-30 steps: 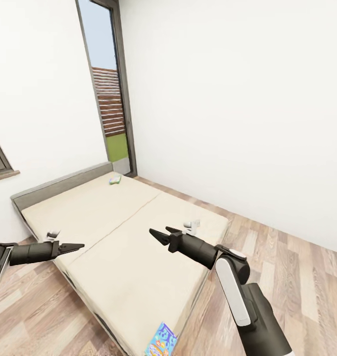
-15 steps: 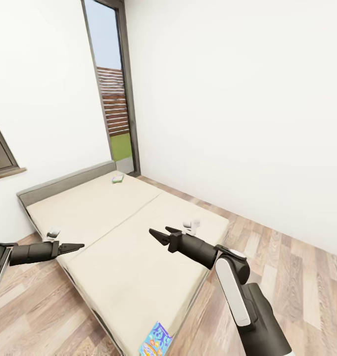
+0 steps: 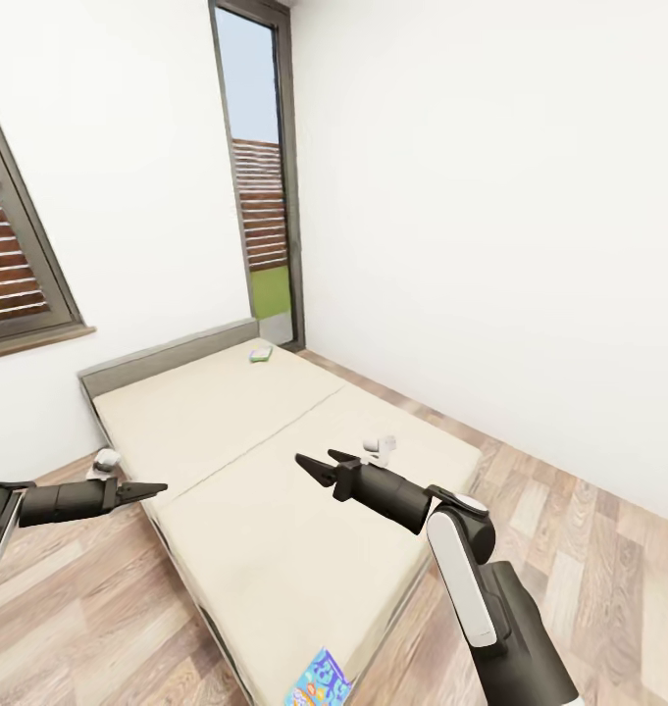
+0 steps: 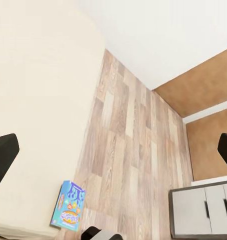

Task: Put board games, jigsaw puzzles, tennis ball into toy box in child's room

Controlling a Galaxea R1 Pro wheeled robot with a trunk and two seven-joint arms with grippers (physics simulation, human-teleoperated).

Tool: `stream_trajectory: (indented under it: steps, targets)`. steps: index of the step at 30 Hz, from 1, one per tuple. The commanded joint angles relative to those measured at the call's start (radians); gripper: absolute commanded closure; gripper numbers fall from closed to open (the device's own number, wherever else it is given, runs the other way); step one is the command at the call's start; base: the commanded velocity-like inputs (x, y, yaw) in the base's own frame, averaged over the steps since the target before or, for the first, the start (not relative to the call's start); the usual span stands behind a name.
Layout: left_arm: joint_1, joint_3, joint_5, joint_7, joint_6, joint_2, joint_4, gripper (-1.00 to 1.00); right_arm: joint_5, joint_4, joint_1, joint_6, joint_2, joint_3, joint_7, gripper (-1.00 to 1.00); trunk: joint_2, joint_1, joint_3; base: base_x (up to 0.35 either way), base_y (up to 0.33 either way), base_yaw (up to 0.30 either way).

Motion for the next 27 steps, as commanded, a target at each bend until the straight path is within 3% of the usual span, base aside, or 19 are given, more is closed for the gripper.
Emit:
stream_trajectory:
  steps: [1, 27]
  targets:
    - [-0.001, 0.004, -0.011, -0.008, 0.011, -0.001, -0.001, -1.0, -0.004, -0.001, -0.001, 0.007, 0.0, -0.001, 0.0, -1.0, -0.002, 0.001, -0.002, 0.046, -0.065, 0.081]
    - [-0.001, 0.003, -0.011, -0.008, 0.011, -0.002, -0.001, -1.0, -0.004, -0.001, -0.001, 0.007, 0.001, -0.001, 0.0, -1.0, -0.002, 0.001, 0.0, 0.012, -0.019, 0.016]
